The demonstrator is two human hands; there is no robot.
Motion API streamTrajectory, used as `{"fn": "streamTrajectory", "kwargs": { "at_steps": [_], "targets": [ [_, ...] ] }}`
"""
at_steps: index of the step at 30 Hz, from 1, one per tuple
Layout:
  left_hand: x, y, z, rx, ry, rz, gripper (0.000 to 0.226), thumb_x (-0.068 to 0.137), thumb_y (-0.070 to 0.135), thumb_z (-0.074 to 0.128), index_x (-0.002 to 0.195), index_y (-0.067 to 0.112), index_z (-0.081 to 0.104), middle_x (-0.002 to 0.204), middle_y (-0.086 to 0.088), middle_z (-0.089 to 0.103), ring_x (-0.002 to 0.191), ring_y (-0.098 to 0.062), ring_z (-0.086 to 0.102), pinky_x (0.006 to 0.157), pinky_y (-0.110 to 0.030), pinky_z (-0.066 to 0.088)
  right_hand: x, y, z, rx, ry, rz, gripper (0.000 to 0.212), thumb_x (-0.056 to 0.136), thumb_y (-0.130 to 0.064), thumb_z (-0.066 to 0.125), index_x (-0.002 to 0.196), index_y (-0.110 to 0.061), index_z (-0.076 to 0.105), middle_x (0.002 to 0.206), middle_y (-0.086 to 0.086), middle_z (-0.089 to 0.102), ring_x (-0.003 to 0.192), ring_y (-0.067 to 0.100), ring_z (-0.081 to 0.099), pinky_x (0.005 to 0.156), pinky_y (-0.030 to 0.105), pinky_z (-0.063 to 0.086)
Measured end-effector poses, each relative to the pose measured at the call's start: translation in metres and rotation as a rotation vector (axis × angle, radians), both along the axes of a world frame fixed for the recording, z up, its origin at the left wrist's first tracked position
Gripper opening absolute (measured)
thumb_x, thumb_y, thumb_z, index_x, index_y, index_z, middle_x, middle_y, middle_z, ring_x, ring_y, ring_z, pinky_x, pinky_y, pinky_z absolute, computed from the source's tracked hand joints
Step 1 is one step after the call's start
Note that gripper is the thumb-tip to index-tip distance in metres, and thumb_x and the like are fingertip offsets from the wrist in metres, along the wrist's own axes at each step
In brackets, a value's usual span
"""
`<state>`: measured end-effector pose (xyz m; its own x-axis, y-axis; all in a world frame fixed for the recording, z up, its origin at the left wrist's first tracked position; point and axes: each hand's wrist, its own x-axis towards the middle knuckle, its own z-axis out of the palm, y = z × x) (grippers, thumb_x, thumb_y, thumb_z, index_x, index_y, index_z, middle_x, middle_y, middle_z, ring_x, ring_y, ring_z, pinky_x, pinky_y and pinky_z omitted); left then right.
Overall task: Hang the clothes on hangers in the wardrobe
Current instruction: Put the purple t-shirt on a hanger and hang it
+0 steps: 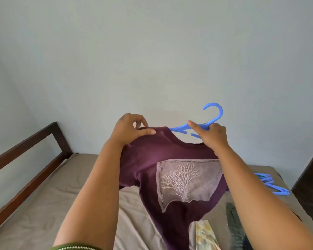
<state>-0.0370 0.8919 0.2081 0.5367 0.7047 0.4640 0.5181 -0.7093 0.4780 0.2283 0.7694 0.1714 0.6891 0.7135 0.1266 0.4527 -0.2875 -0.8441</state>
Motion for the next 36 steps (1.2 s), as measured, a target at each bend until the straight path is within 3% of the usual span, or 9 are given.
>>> {"fn": "streamTrajectory", "kwargs": {
  "at_steps": [3, 6, 8, 13, 16, 22, 30, 34, 36],
  "targets": [
    [0.006, -0.003, 0.001, 0.249, 0.154, 0.113, 0.039, 0.067, 0.064, 0.074, 0.094, 0.037, 0.067, 0.098, 0.018, 0.058, 0.104, -0.012, 0.047, 0.086, -0.032, 0.028, -0.012, -0.001, 0.006, -0.029, -0.056, 0.006, 0.087, 0.044, -0.099, 0.048, 0.066, -0.014, 0.054, 0.081, 0.007, 0.056, 0.096, 0.028, 0.06, 0.08, 0.044, 0.053],
    [0.03, -0.014, -0.005, 0.087, 0.472, 0.117, 0.063, 0.074, 0.068, 0.066, 0.123, 0.03, 0.056, 0.117, 0.009, 0.061, 0.117, -0.018, 0.051, 0.095, -0.035, 0.031, -0.029, -0.001, 0.009, -0.053, -0.178, 0.029, 0.072, 0.06, -0.087, 0.056, 0.061, -0.016, 0.044, 0.074, 0.0, 0.043, 0.099, 0.03, 0.056, 0.084, 0.047, 0.05],
    [0.046, -0.022, -0.019, 0.004, 0.54, 0.108, 0.045, 0.09, 0.056, 0.055, 0.115, 0.018, 0.056, 0.111, -0.001, 0.063, 0.11, -0.026, 0.057, 0.086, -0.035, 0.038, -0.037, 0.002, 0.011, -0.044, -0.216, 0.008, 0.067, 0.065, -0.081, 0.059, 0.061, -0.017, 0.044, 0.073, -0.002, 0.039, 0.1, 0.028, 0.052, 0.088, 0.047, 0.048],
    [0.04, -0.016, -0.038, -0.079, 0.243, 0.047, 0.02, 0.099, 0.028, 0.048, 0.083, 0.017, 0.05, 0.077, 0.001, 0.054, 0.081, -0.028, 0.052, 0.066, -0.033, 0.033, -0.007, 0.002, 0.013, 0.049, -0.032, 0.228, 0.048, 0.077, -0.065, 0.063, 0.091, -0.019, 0.061, 0.097, 0.001, 0.055, 0.088, 0.018, 0.055, 0.075, 0.028, 0.045],
    [0.027, -0.003, -0.037, -0.067, 0.193, 0.055, 0.018, 0.098, 0.025, 0.05, 0.082, 0.017, 0.051, 0.073, 0.002, 0.053, 0.077, -0.026, 0.05, 0.065, -0.032, 0.033, 0.033, -0.016, 0.006, 0.127, -0.053, 0.227, 0.045, 0.087, -0.045, 0.064, 0.129, -0.033, 0.051, 0.124, -0.006, 0.052, 0.116, 0.013, 0.046, 0.098, 0.031, 0.04],
    [0.024, 0.013, -0.032, -0.042, 0.101, 0.084, 0.015, 0.096, 0.023, 0.052, 0.083, 0.017, 0.056, 0.067, 0.006, 0.053, 0.076, -0.027, 0.052, 0.069, -0.033, 0.036, 0.044, -0.033, -0.014, 0.17, -0.191, 0.297, 0.015, 0.083, -0.023, 0.074, 0.098, -0.024, 0.076, 0.095, -0.011, 0.073, 0.09, 0.001, 0.065, 0.086, 0.019, 0.05],
    [0.044, 0.002, -0.043, -0.165, 0.107, -0.06, 0.032, 0.094, 0.03, 0.06, 0.065, 0.023, 0.047, 0.061, 0.002, 0.046, 0.059, -0.017, 0.041, 0.06, -0.031, 0.034, 0.03, -0.006, -0.002, 0.486, -0.243, 0.04, 0.011, 0.086, -0.018, 0.071, 0.084, -0.008, 0.069, 0.074, -0.006, 0.066, 0.067, -0.007, 0.057, 0.065, 0.006, 0.04],
    [0.049, 0.009, -0.041, -0.103, 0.015, 0.074, 0.033, 0.096, 0.031, 0.057, 0.07, 0.018, 0.042, 0.059, 0.002, 0.041, 0.063, -0.025, 0.039, 0.059, -0.033, 0.03, 0.022, -0.009, 0.004, 0.683, -0.537, -0.023, 0.008, 0.094, -0.015, 0.06, 0.088, -0.009, 0.062, 0.085, 0.003, 0.061, 0.078, 0.013, 0.054, 0.075, 0.026, 0.044],
    [0.045, 0.018, -0.033, -0.066, -0.033, 0.086, 0.032, 0.095, 0.029, 0.059, 0.069, 0.021, 0.042, 0.058, 0.003, 0.039, 0.063, -0.024, 0.038, 0.06, -0.033, 0.029, 0.018, -0.012, -0.005, 0.601, -0.766, 0.091, 0.014, 0.096, -0.021, 0.053, 0.091, -0.014, 0.063, 0.085, 0.0, 0.06, 0.081, 0.019, 0.05, 0.077, 0.033, 0.041]
  ]
}}
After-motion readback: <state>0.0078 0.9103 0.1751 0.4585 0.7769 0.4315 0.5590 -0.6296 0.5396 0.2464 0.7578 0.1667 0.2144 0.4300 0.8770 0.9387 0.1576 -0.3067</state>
